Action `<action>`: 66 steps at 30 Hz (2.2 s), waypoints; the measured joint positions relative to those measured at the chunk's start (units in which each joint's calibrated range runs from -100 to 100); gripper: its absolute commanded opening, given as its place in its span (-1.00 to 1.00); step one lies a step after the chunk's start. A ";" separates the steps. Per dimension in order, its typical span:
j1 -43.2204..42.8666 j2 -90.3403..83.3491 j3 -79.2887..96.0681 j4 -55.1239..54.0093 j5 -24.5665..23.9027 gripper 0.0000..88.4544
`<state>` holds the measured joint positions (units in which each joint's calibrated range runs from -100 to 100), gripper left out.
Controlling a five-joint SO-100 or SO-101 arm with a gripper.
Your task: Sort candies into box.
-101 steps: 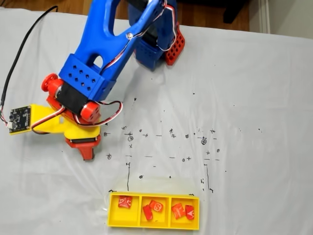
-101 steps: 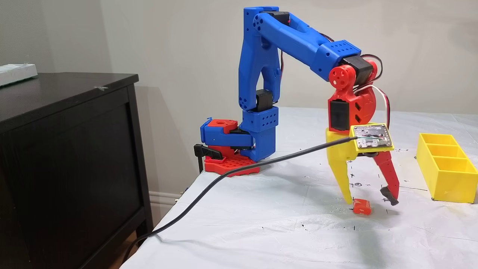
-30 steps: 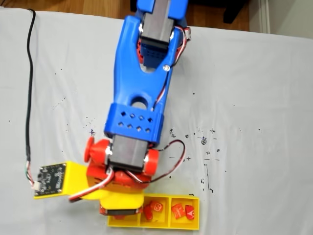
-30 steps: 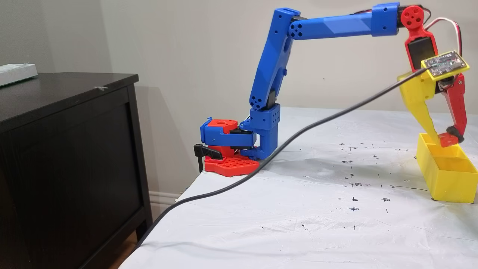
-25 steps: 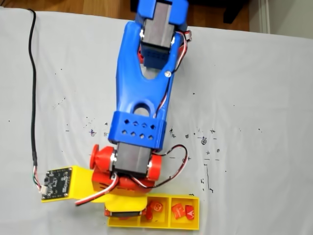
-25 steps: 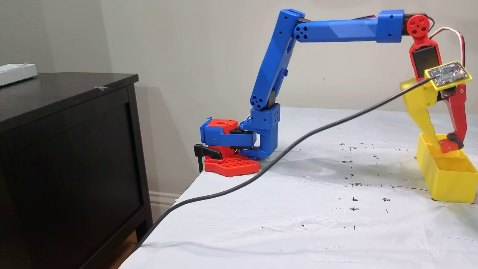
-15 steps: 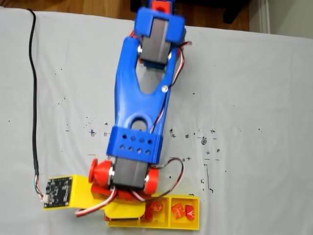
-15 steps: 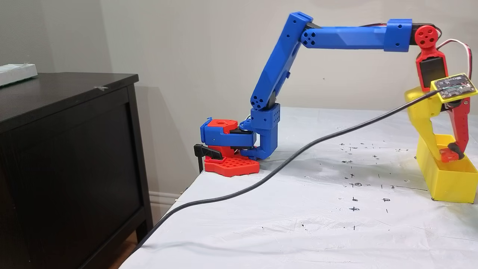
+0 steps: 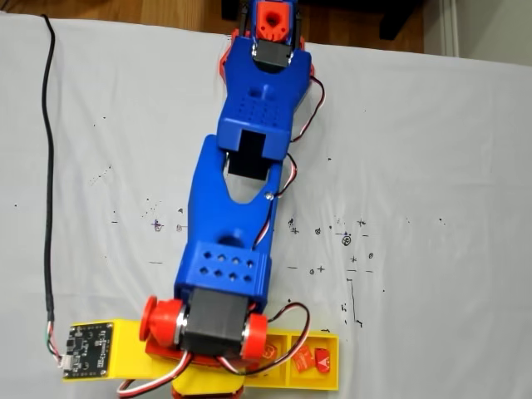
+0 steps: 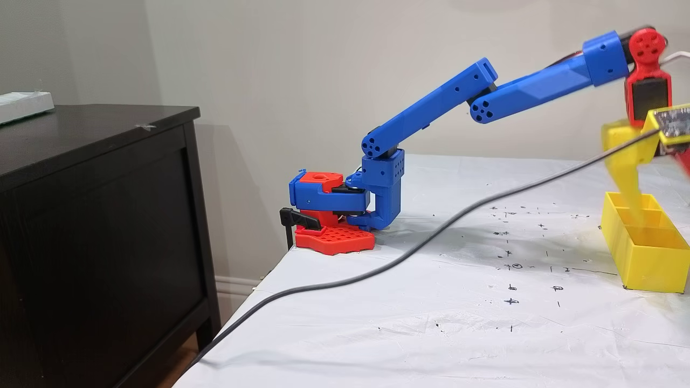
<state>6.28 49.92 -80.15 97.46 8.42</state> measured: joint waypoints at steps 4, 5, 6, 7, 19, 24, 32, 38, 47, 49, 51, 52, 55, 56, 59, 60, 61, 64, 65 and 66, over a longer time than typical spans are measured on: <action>0.08 0.08 -2.31 0.79 0.10 -0.29; 0.08 0.08 -2.48 0.87 0.10 -0.34; 0.08 0.08 -2.57 1.03 0.10 -0.39; 0.08 0.08 -2.57 1.03 0.10 -0.48; 0.94 0.08 -2.57 1.27 0.10 -1.00; 0.94 -1.10 1.71 1.27 0.10 -1.00; 0.94 -18.19 29.08 -5.40 0.63 -1.00; -0.47 -41.62 76.13 -31.03 1.90 -1.00; -3.04 -86.38 132.85 -43.49 2.34 -1.00; -3.98 -98.65 139.01 -43.97 2.00 -1.00; -4.37 -112.44 145.25 -44.29 1.51 -1.00; -4.76 -115.57 146.71 -44.29 1.32 -1.00; -6.48 -123.77 152.01 -43.81 0.88 -1.00; -6.55 -126.31 153.81 -43.17 0.68 -1.00; -6.48 -134.09 159.20 -40.87 0.24 -1.00; -6.87 -137.06 161.08 -39.84 0.20 -1.00; -7.26 -140.44 163.05 -38.73 0.20 -1.00; -8.43 -146.53 166.30 -36.03 0.10 -1.00; -8.90 -147.72 166.81 -35.95 -0.15 -1.00; -9.29 -147.88 167.24 -35.95 -0.39 -1.00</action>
<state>-3.00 -97.97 87.08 61.51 8.03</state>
